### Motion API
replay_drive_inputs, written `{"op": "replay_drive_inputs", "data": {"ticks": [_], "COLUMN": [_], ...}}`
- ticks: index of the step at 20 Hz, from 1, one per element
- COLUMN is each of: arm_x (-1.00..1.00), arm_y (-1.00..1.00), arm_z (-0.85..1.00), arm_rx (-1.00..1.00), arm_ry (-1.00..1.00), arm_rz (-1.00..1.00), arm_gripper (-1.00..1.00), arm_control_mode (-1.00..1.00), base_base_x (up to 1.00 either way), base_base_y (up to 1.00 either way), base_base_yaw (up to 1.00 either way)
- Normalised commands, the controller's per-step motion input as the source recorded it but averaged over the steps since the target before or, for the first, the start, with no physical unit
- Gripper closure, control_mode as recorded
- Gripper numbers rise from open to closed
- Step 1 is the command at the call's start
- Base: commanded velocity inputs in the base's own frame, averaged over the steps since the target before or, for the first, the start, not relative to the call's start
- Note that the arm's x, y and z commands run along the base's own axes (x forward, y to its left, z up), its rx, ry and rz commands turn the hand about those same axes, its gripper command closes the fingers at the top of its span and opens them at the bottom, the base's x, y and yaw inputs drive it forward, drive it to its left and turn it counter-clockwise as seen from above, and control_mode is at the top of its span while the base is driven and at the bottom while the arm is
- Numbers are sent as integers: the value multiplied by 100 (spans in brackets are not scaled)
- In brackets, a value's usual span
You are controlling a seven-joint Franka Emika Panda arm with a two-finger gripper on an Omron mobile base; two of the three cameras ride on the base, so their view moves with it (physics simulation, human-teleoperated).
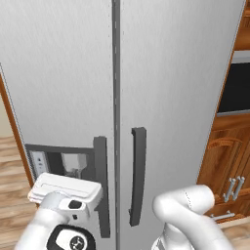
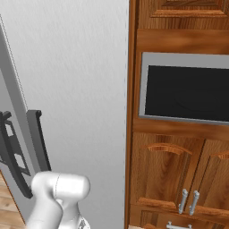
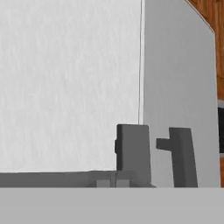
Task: Open the freezer door, pick up the ice cube tray from the freezer, and place it on the dining counter.
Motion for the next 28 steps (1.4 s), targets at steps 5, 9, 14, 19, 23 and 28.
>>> {"op": "replay_drive_inputs", "data": {"ticks": [5, 9, 14, 19, 23, 28], "arm_x": [-82, -66, -23, 0, 1, 12], "arm_y": [97, 57, -32, -77, -71, -72], "arm_z": [0, 0, 0, 0, 0, 0], "arm_rx": [-3, -2, 0, 0, 2, 3], "arm_ry": [0, 0, 0, 0, 0, 0], "arm_rz": [0, 0, 1, 0, 0, 0], "arm_gripper": [100, 100, 100, 100, 100, 100], "arm_control_mode": [-100, -100, -100, -100, -100, -100], "base_base_x": [0, 0, 0, 0, 0, 0], "base_base_y": [0, 0, 0, 0, 0, 0], "base_base_yaw": [0, 0, 0, 0, 0, 0]}}
